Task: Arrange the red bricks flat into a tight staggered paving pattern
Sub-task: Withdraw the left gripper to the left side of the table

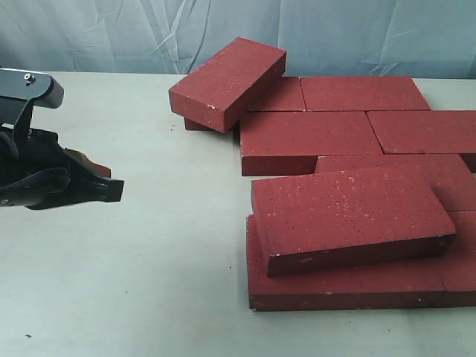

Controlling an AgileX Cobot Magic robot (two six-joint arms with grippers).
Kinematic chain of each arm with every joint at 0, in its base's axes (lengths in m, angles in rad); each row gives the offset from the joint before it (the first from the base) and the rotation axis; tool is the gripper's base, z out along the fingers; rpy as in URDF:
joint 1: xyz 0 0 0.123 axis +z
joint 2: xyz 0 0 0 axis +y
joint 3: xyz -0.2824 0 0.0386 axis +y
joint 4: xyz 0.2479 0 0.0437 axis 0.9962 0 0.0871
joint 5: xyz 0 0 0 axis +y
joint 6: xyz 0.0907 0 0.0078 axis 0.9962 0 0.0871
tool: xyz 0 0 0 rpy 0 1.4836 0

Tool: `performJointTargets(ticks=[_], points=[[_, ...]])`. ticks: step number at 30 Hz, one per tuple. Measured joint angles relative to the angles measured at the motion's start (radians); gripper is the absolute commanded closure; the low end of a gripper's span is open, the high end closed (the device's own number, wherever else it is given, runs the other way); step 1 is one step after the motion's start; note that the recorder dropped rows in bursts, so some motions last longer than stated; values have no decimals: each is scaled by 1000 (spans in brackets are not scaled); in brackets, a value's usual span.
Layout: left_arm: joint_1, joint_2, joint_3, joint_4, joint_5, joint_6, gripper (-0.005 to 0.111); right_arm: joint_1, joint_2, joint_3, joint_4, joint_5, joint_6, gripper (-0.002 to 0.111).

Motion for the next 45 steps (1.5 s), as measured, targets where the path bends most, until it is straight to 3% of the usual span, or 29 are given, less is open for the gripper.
performJointTargets(ticks=[11, 27, 36, 45], points=[[0, 0, 0, 0, -4, 0, 107, 0, 2, -92, 0, 98, -1, 109], [0, 0, 0, 0, -15, 0, 107, 0, 338, -552, -131, 644, -7, 109], [0, 0, 0, 0, -23, 0, 107, 0, 412, -576, -133, 670, -7, 109], [0, 2, 0, 0, -19, 0, 107, 0, 538, -576, -185, 820, 34, 109]])
